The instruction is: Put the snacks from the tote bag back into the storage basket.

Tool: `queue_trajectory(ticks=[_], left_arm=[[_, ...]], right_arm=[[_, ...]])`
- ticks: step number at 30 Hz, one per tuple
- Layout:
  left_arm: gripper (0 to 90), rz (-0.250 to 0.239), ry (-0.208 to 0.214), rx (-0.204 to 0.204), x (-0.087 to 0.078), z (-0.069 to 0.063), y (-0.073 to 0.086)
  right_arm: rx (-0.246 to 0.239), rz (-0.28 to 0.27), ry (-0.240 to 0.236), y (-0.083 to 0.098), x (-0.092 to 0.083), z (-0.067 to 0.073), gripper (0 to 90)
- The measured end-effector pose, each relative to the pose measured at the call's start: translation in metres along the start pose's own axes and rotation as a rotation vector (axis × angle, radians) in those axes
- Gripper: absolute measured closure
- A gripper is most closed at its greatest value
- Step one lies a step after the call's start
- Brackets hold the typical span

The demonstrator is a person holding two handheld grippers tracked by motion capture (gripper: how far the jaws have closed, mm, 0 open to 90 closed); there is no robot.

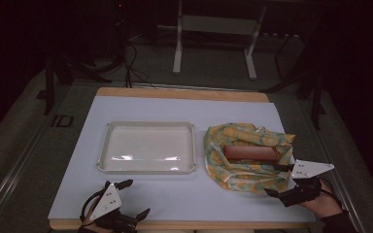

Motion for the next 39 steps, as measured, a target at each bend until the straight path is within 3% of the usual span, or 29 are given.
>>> queue_trajectory(ticks=[7, 18, 28, 39], left_arm=[[0.0, 0.002, 0.006, 0.001, 0.0, 0.0, 0.001], [0.0, 0.001, 0.014, 0.004, 0.001, 0.0, 0.001], [0.0, 0.005, 0.012, 0.001, 0.001, 0.001, 0.001], [0.0, 0.006, 0.011, -0.001, 0.0, 0.001, 0.002]], right_arm=[[-0.029, -0.036, 0.016, -0.016, -0.01, -0.006, 12.0], [-0.075, -0.105, 0.002, -0.041, -0.025, -0.019, 14.4], [-0.106, -0.1, 0.011, -0.057, -0.025, -0.032, 16.2], [-0.143, -0.067, 0.001, -0.076, -0.009, -0.053, 20.8]])
Point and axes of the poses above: each handheld gripper's, and its own axes: x roughly forward along the jaws, y roughly out of its underside, z roughly to its left, the point moved 5 cm from there along x, roughly forward along the jaws, and after that the axes turned 5 degrees about z, right-handed, at the moved point
